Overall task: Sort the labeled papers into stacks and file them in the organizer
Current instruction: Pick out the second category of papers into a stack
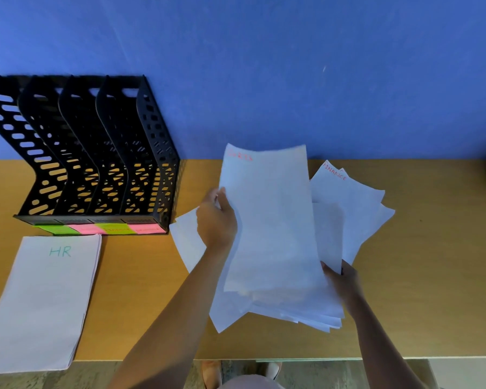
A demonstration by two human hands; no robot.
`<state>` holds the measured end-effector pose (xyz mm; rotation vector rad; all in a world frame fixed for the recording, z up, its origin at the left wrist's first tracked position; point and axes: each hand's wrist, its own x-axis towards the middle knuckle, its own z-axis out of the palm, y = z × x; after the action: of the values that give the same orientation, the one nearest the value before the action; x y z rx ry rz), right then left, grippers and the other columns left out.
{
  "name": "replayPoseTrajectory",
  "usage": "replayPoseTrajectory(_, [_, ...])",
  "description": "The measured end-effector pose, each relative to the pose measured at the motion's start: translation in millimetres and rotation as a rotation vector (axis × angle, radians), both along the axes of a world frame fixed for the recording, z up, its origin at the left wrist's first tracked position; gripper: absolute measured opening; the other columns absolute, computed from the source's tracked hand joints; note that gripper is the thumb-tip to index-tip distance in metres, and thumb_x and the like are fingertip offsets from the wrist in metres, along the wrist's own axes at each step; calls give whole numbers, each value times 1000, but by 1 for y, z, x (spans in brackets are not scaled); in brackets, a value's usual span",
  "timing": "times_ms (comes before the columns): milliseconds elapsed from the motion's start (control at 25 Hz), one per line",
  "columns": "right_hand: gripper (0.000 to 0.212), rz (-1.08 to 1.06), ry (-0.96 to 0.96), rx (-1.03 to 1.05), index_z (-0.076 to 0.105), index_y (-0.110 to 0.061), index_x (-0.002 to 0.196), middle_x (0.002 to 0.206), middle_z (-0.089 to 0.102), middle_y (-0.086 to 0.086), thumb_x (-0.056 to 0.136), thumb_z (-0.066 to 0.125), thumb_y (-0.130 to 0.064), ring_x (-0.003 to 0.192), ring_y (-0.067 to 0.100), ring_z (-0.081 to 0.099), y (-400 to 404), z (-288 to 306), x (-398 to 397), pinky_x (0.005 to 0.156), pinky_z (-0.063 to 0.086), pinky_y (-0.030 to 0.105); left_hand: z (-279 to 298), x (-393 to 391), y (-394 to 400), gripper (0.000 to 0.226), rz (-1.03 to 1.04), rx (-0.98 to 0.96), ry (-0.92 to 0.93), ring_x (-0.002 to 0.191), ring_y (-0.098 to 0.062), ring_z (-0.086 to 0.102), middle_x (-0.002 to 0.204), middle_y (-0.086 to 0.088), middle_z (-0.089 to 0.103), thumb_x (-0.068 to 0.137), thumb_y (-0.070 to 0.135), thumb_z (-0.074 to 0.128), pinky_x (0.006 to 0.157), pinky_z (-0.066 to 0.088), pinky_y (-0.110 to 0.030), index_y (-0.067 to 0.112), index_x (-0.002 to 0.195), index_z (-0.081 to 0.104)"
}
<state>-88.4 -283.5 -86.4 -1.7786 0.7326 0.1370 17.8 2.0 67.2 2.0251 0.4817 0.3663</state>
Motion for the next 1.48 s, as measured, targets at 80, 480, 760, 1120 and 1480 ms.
replayPoseTrajectory(80, [15,1,8,11,71,-24,100,89,74,-12,86,76,-27,77,4,68,0,1,1,50,48,11,-31,-16,-11,32,-54,44,159,97,-29,65,103,-7,72,104,33,44,66,44,-32,13,108,68])
replayPoseTrajectory(480, [46,-86,50,36,38,-22,62,52,35,-12,102,46,-45,51,12,31,0,6,9,44,24,20,-93,-27,-40,32,-140,-3,380,117,-36,56,124,-19,56,100,9,48,101,48,-44,2,130,57])
replayPoseTrajectory(760, [24,72,-8,5,72,-21,102,98,75,-9,90,69,-42,96,15,70,3,10,17,74,53,28,-97,-36,-72,68,-351,80,641,140,-29,31,146,-10,30,97,31,55,112,33,-43,4,153,27])
replayPoseTrajectory(1120, [14,137,-228,53,71,-28,104,101,77,-9,90,72,-28,96,12,73,13,48,28,77,60,31,-87,-18,-45,77,-257,-184,540,119,-23,57,129,-6,53,67,39,87,103,48,-43,16,132,51])
replayPoseTrajectory(1480, [16,29,-410,196,78,-35,85,87,78,-11,71,85,-39,78,5,74,52,110,49,58,54,15,-28,5,-25,7,-416,-573,187,79,2,72,84,16,77,82,23,80,67,52,-14,28,85,76])
